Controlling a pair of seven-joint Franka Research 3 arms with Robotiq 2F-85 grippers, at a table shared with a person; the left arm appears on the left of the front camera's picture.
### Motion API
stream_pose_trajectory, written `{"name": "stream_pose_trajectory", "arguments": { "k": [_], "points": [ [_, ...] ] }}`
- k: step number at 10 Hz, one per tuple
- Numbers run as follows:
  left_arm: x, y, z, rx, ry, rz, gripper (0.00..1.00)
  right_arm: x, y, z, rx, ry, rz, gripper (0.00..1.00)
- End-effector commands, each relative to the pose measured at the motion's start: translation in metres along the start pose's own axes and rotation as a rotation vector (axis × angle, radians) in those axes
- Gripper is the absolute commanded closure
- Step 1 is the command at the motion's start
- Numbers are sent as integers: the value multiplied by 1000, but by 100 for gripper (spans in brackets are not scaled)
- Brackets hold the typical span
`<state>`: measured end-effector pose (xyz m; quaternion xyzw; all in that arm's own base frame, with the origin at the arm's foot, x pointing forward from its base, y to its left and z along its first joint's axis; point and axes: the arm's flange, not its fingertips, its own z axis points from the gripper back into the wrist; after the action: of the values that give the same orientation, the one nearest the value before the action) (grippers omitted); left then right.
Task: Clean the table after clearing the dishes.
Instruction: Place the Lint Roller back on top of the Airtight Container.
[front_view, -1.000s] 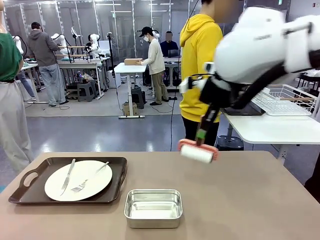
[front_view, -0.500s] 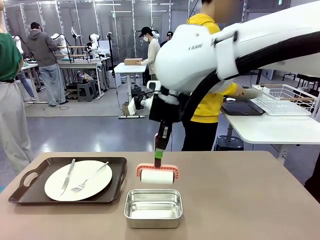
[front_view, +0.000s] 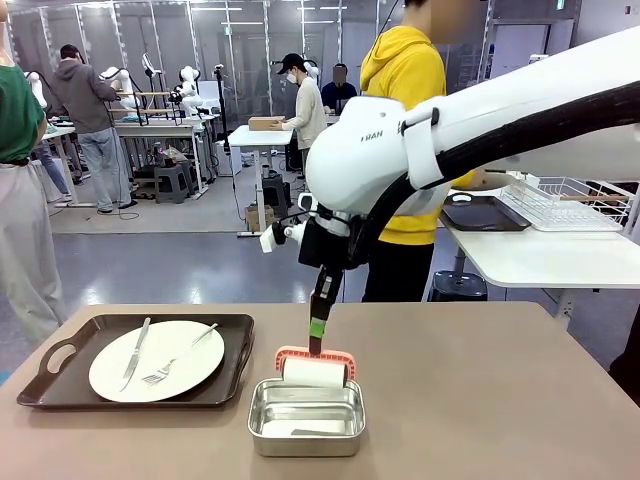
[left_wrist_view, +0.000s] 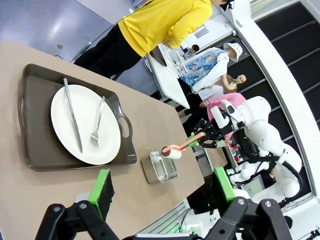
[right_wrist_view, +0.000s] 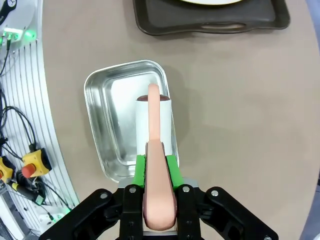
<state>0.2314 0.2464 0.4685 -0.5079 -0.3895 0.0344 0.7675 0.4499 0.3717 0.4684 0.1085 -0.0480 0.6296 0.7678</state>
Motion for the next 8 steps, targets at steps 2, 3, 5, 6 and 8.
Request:
{"name": "stream_pose_trajectory", "arguments": {
  "k": [2,3,5,6,8],
  "points": [
    [1,-2,3,-5,-4,-5,0,5,-8,-30,23,-34,-8,79],
    [1,-2,3,-5,-4,-5,0,6,-9,-37,34,-37,4,79],
    [1,-2,3,-5,-4,-5,0,5,-18,-61,125,1,12,79],
    [1,-2,3,-5,-4,-5,0,4,-22,-67,140,1,20,79],
    [1,-2,3,-5,-4,-5,0,5,-27,-67,151,-20,56,79]
  ]
}}
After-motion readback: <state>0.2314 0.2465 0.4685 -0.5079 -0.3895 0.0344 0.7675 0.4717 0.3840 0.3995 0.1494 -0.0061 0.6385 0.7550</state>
